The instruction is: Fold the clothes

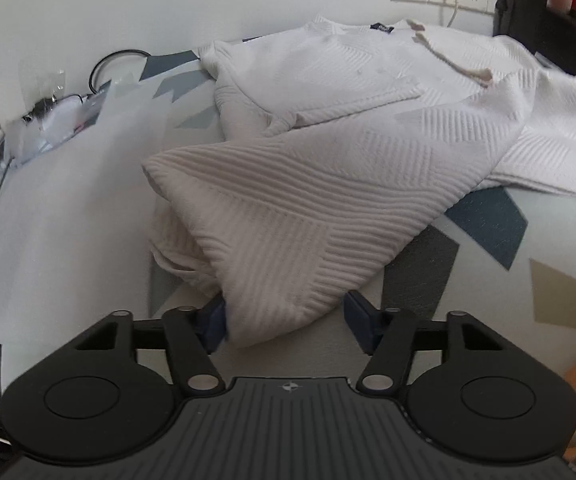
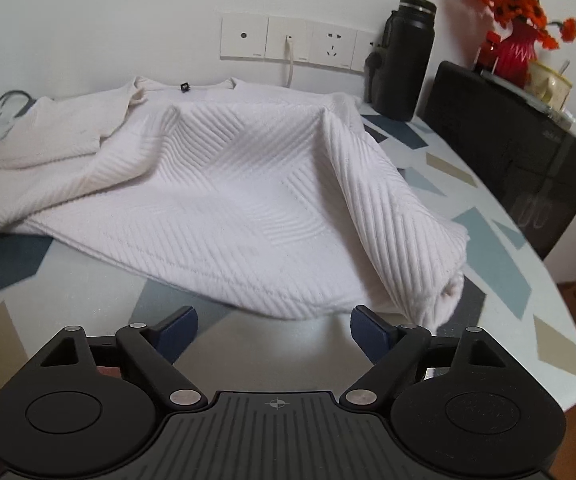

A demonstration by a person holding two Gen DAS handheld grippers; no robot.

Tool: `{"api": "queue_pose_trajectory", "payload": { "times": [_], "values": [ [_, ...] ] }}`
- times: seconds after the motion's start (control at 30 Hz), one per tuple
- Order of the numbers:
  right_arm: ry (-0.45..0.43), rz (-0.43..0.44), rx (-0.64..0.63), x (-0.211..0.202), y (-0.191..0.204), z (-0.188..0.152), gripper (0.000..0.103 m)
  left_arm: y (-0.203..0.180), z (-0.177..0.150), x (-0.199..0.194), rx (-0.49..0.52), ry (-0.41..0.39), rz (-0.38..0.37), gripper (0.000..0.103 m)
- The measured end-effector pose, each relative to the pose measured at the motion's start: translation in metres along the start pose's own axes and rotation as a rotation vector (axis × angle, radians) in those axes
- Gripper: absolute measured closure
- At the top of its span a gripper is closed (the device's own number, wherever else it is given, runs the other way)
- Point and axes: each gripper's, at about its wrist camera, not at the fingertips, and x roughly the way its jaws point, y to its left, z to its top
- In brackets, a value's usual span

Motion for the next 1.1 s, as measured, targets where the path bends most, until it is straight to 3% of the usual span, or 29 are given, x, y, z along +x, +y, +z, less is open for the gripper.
{"api": "queue_pose_trajectory", "payload": {
  "times": [0.07, 0.17, 0.23, 0.3, 0.47, 0.5, 0.57, 0.6, 0.63, 0.7, 0.9, 1.1],
  "values": [
    [0.024, 0.013, 0.086, 0.006, -0.011, 0.005, 0.021, 0.012, 0.001, -0.001, -0.078, 0.003, -0.041, 0.045],
    [0.051, 0.130, 0.306, 0.007, -0.031, 0.011, 0.021, 0.028, 0.001, -0.005, -0.186, -0.008, -0.102, 0.050],
    [0.074, 0.209, 0.432, 0.008, -0.041, 0.010, 0.021, 0.034, 0.000, -0.006, -0.214, -0.013, -0.124, 0.057],
    [0.082, 0.232, 0.474, 0.011, -0.041, 0.008, 0.018, 0.035, -0.001, -0.005, -0.204, -0.007, -0.119, 0.060],
    [0.043, 0.184, 0.445, 0.024, -0.031, 0.018, 0.024, 0.023, -0.003, -0.002, -0.101, -0.001, -0.076, 0.059],
    [0.040, 0.168, 0.447, 0.027, -0.032, 0.022, 0.033, 0.019, -0.002, -0.002, -0.066, -0.005, -0.065, 0.059],
    [0.041, 0.139, 0.448, 0.032, -0.034, 0.030, 0.063, 0.012, -0.001, -0.005, 0.012, -0.014, -0.041, 0.082],
    [0.039, 0.134, 0.447, 0.031, -0.036, 0.034, 0.084, 0.010, 0.001, -0.008, 0.037, -0.017, -0.039, 0.093],
    [0.038, 0.130, 0.446, 0.029, -0.038, 0.038, 0.093, 0.012, 0.003, -0.013, 0.037, -0.027, -0.056, 0.094],
    [0.012, 0.126, 0.438, 0.022, -0.041, 0.046, 0.095, 0.020, 0.007, -0.028, 0.011, -0.069, -0.099, 0.095],
    [-0.179, 0.103, 0.335, -0.041, -0.047, 0.061, 0.096, 0.041, 0.014, -0.093, -0.087, -0.228, -0.155, 0.095],
    [-0.305, 0.027, 0.388, -0.098, -0.072, 0.067, 0.096, 0.052, 0.009, -0.127, -0.167, -0.310, -0.170, 0.095]
  ]
}}
